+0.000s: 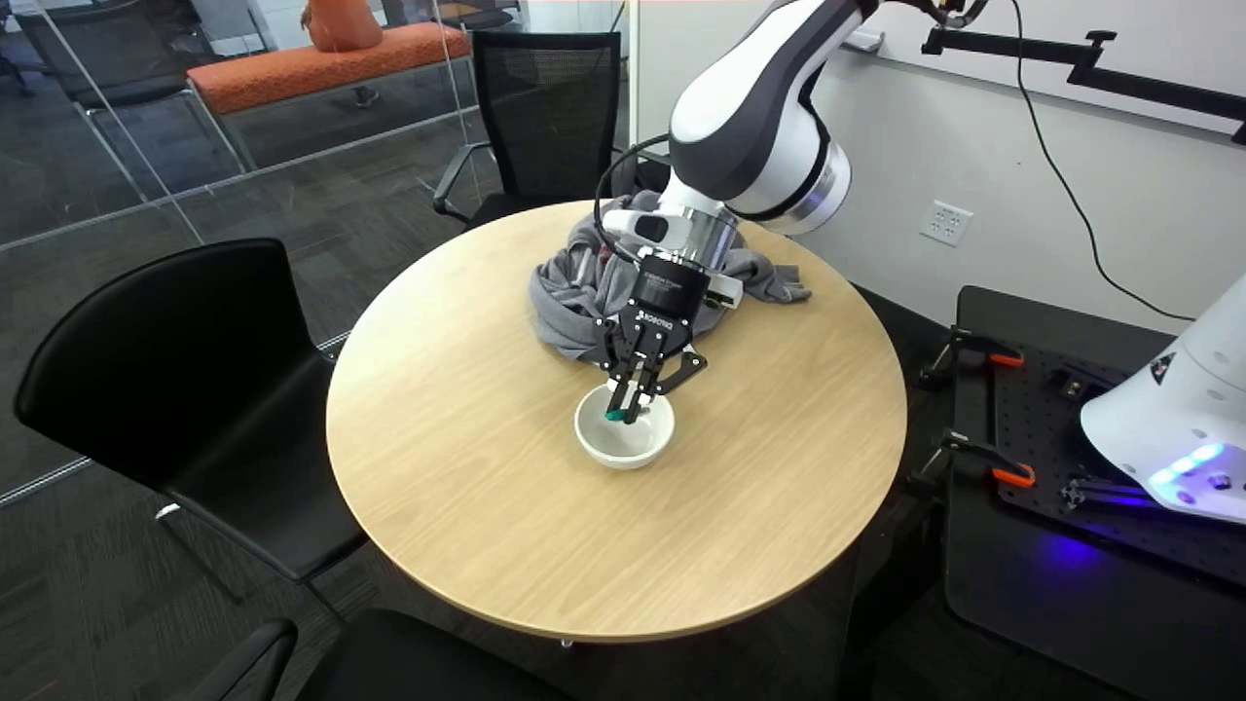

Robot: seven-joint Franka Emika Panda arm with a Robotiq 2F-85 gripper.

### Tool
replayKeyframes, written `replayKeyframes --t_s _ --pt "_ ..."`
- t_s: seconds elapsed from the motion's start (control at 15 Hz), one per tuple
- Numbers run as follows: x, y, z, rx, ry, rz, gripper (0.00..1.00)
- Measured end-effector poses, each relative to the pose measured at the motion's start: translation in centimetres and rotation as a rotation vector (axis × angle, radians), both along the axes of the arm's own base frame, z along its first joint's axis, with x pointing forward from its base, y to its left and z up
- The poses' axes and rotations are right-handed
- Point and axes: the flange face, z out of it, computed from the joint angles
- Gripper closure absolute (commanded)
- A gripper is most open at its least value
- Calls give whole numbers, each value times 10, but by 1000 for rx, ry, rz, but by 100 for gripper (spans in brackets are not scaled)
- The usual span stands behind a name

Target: Put the marker in the bowl

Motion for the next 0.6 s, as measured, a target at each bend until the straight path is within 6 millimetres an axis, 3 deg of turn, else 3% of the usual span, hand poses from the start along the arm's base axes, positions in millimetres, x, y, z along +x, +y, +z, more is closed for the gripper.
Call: replayKeyframes --t_s 0.6 --pt "14 2 -14 -54 -25 14 95"
